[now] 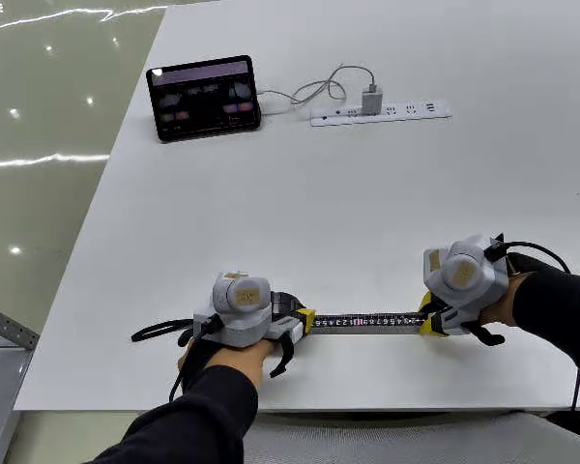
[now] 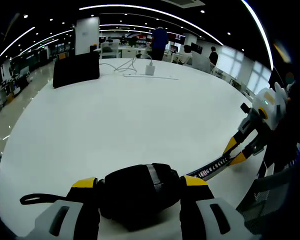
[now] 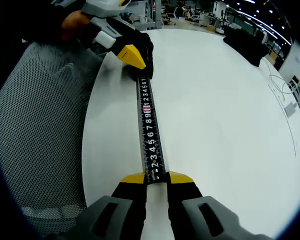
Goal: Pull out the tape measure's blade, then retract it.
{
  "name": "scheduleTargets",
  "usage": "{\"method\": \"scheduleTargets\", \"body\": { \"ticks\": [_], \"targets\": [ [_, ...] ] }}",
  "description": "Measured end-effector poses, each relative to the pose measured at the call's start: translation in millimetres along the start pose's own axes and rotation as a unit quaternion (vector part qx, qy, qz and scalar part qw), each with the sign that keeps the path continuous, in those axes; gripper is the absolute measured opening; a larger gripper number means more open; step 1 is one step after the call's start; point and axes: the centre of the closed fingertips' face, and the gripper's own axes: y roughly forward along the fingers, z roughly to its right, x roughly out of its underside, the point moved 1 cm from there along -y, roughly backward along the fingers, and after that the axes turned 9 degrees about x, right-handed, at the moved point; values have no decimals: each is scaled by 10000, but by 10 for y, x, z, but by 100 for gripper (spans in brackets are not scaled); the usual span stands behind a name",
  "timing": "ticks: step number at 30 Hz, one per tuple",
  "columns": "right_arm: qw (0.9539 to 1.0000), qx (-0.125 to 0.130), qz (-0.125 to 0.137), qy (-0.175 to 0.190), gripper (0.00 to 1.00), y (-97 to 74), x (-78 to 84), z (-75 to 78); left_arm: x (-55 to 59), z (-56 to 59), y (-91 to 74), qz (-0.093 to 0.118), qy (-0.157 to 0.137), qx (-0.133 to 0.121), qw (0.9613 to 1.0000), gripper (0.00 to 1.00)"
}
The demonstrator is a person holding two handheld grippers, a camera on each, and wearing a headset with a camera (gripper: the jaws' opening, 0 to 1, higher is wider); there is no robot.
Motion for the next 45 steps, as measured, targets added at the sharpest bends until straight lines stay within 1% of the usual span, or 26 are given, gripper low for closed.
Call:
{"method": "scheduleTargets", "body": {
  "ticks": [22,45],
  "targets": [
    [10000,-5,57,-11,11,52,-136,-26,-4,4,-2,6,-5,2,10000,61],
    [9999,-6,152,49,11,100,-224,-51,1,1,-2,-11,-28,11,10000,61]
  ]
}}
